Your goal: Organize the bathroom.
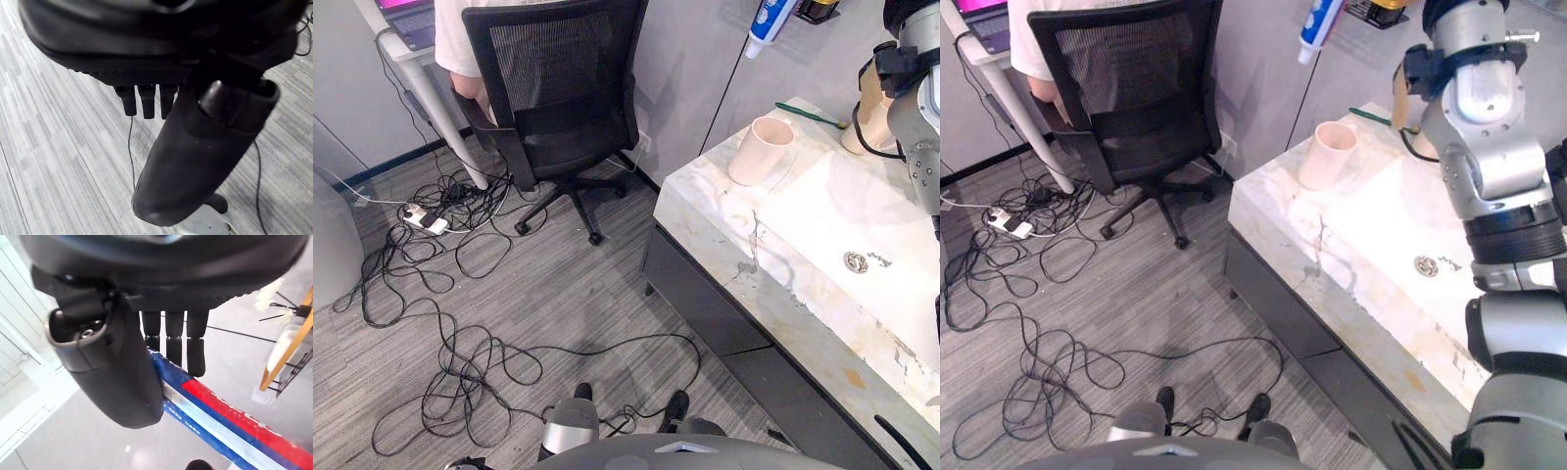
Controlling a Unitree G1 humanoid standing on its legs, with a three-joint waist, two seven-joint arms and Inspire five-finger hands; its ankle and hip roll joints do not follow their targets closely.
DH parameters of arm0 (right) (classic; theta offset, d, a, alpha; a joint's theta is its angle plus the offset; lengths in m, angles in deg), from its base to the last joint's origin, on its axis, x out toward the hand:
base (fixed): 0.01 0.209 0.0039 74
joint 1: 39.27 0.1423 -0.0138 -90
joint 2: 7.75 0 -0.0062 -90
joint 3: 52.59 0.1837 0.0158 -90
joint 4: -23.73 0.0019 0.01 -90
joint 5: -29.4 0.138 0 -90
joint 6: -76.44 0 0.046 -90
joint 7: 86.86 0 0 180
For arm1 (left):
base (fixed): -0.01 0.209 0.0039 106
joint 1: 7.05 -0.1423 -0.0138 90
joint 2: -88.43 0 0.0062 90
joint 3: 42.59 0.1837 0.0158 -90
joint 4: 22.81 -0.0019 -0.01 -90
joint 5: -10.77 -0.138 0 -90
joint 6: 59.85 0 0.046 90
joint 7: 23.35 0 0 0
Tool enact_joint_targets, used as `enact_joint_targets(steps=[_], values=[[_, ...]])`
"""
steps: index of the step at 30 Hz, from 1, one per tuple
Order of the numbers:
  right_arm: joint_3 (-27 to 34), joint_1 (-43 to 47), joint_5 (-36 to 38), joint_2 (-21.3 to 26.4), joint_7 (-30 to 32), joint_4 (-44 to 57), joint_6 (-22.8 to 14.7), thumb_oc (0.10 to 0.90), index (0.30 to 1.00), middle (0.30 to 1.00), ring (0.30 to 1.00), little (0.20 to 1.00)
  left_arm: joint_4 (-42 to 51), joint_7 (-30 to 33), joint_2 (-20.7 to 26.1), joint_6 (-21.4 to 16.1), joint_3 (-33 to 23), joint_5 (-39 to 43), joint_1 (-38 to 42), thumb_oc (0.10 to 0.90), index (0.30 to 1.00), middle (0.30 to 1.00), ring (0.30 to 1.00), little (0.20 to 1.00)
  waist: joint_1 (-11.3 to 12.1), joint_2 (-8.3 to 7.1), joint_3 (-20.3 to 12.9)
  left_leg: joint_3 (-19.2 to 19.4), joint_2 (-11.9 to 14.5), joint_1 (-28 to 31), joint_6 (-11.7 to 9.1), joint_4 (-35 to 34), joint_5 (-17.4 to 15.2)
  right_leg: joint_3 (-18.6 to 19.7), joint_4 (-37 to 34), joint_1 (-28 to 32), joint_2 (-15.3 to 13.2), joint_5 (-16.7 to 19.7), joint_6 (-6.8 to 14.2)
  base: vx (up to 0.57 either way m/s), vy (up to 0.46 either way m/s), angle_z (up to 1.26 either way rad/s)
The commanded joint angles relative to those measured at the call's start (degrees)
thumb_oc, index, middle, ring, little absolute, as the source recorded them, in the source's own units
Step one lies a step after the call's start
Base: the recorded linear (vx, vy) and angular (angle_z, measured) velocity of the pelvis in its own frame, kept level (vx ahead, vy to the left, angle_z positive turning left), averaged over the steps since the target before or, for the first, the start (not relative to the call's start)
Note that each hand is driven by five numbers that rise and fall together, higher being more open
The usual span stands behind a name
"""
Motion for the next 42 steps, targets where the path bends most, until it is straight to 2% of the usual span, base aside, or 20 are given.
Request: enact_joint_targets(steps=[1,11,13,16,26,33,39,40,41,42], values=[[4.27,5.38,-2.06,1.62,0.39,0.44,-6.74,0.400,0.300,0.300,0.300,0.300,-0.71,0.31,4.91,0.56,3.20,-1.15,-2.81,0.800,0.900,0.900,0.900,0.900,-0.31,0.45,-3.02,2.32,2.90,1.02,-0.56,1.98,-5.95,0.84,7.13,-5.82,-2.32,-3.77,2.58,0.00,0.000,0.00],[3.92,5.41,-1.67,1.79,-0.97,-1.76,-7.98,0.400,0.300,0.300,0.300,0.300,1.11,0.30,5.30,0.43,4.45,-0.04,-1.80,0.800,0.900,0.900,0.900,0.900,-0.52,0.96,-1.52,2.24,2.87,0.20,-0.59,2.49,-5.96,1.26,7.27,-6.56,-2.43,-3.65,2.51,-0.03,-0.008,-0.02],[4.25,5.32,-0.82,0.69,-1.08,-2.27,-7.57,0.400,0.300,0.300,0.300,0.300,2.29,0.15,5.04,0.84,5.07,0.28,-1.13,0.800,0.900,0.900,0.900,0.900,-0.72,1.68,-0.48,2.11,2.94,-0.56,-0.69,2.80,-5.86,1.76,7.42,-7.19,-2.36,-3.76,2.26,-0.09,0.010,-0.01],[4.38,5.03,-0.35,0.31,-1.31,-2.58,-7.86,0.400,0.300,0.300,0.300,0.300,2.05,0.00,5.00,0.50,5.30,0.48,-1.01,0.800,0.900,0.900,0.900,0.900,-0.79,1.87,-0.15,2.06,2.94,-0.74,-0.69,2.96,-5.83,1.87,7.49,-7.25,-2.33,-3.82,2.14,-0.02,0.004,0.00],[6.57,2.32,0.10,-1.76,-1.40,-0.63,-5.79,0.400,0.300,0.300,0.300,0.300,3.51,0.26,4.19,0.87,5.91,1.09,-0.44,0.800,0.900,0.900,0.900,0.900,-1.64,2.36,0.86,2.39,3.27,-1.14,-0.84,3.01,-5.79,2.63,7.46,-7.93,-2.18,-3.91,1.78,-0.01,0.004,-0.01],[6.88,1.44,0.53,-1.77,-2.44,-0.60,-5.99,0.400,0.300,0.300,0.300,0.300,3.59,0.47,3.93,0.79,6.33,1.26,-0.48,0.800,0.900,0.900,0.900,0.900,-2.10,2.42,1.01,2.75,3.32,-1.09,-0.81,2.85,-5.74,2.98,7.28,-8.10,-2.06,-3.81,1.66,0.00,0.001,0.00],[7.63,-0.41,1.17,-2.56,-3.47,1.21,-3.88,0.400,0.300,0.300,0.300,0.300,3.85,0.51,3.66,0.91,5.94,0.85,-0.63,0.800,0.900,0.900,0.900,0.900,-2.68,2.48,0.44,3.14,3.18,-0.68,-0.81,2.44,-5.76,3.38,6.64,-7.72,-1.85,-3.74,1.53,0.01,0.004,-0.02],[7.74,-0.80,1.65,-2.69,-3.74,1.37,-3.44,0.445,0.368,0.368,0.368,0.368,3.87,0.49,3.64,0.97,5.84,0.70,-0.69,0.800,0.900,0.900,0.900,0.900,-2.74,2.47,0.36,3.18,3.17,-0.59,-0.78,2.41,-5.75,3.44,6.58,-7.64,-1.84,-3.74,1.52,0.02,0.005,-0.04],[7.94,-1.31,2.46,-2.96,-4.17,1.40,-3.14,0.590,0.585,0.585,0.585,0.585,3.84,0.53,3.58,0.96,5.92,0.73,-0.80,0.800,0.900,0.900,0.900,0.900,-2.79,2.49,0.26,3.24,3.17,-0.46,-0.78,2.33,-5.72,3.51,6.49,-7.47,-1.82,-3.77,1.49,0.02,0.006,-0.06],[8.17,-1.74,2.64,-3.22,-4.59,1.54,-2.79,0.800,0.900,0.900,0.900,0.900,3.95,0.54,3.58,1.24,6.00,0.84,-0.73,0.800,0.900,0.900,0.900,0.900,-2.89,2.53,0.24,3.26,3.16,-0.38,-0.78,2.26,-5.72,3.58,6.47,-7.46,-1.78,-3.77,1.48,0.02,0.005,-0.06]])
